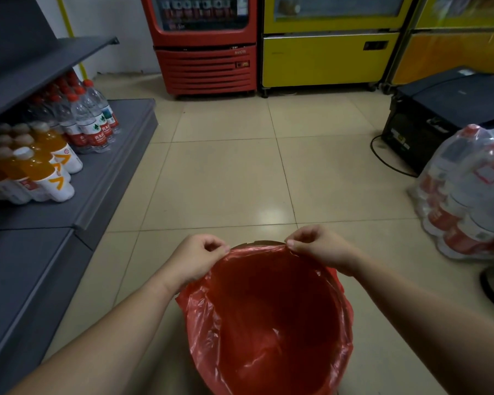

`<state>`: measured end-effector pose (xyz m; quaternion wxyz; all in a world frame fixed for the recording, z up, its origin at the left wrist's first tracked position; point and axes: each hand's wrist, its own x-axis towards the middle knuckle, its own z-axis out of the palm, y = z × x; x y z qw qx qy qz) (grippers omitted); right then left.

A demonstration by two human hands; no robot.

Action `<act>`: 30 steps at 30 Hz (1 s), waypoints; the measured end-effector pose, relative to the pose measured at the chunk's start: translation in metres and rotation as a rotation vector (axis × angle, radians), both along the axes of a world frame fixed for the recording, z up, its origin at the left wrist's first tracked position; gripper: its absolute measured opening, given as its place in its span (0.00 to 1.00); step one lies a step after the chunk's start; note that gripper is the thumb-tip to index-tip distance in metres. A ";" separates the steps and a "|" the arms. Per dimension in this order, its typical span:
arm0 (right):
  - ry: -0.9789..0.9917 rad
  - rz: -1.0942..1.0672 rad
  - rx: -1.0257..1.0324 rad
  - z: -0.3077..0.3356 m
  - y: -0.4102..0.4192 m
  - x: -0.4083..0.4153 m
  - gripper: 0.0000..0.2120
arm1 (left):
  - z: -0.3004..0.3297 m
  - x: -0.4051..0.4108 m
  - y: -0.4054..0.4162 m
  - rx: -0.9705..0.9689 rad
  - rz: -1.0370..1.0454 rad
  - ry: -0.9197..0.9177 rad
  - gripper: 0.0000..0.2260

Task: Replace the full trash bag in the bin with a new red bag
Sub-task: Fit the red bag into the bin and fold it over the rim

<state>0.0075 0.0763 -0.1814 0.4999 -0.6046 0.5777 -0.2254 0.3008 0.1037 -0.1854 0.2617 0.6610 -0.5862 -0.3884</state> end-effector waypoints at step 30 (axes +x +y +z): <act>0.104 -0.023 0.096 -0.022 -0.018 0.005 0.18 | -0.014 -0.009 -0.017 0.240 0.115 0.146 0.14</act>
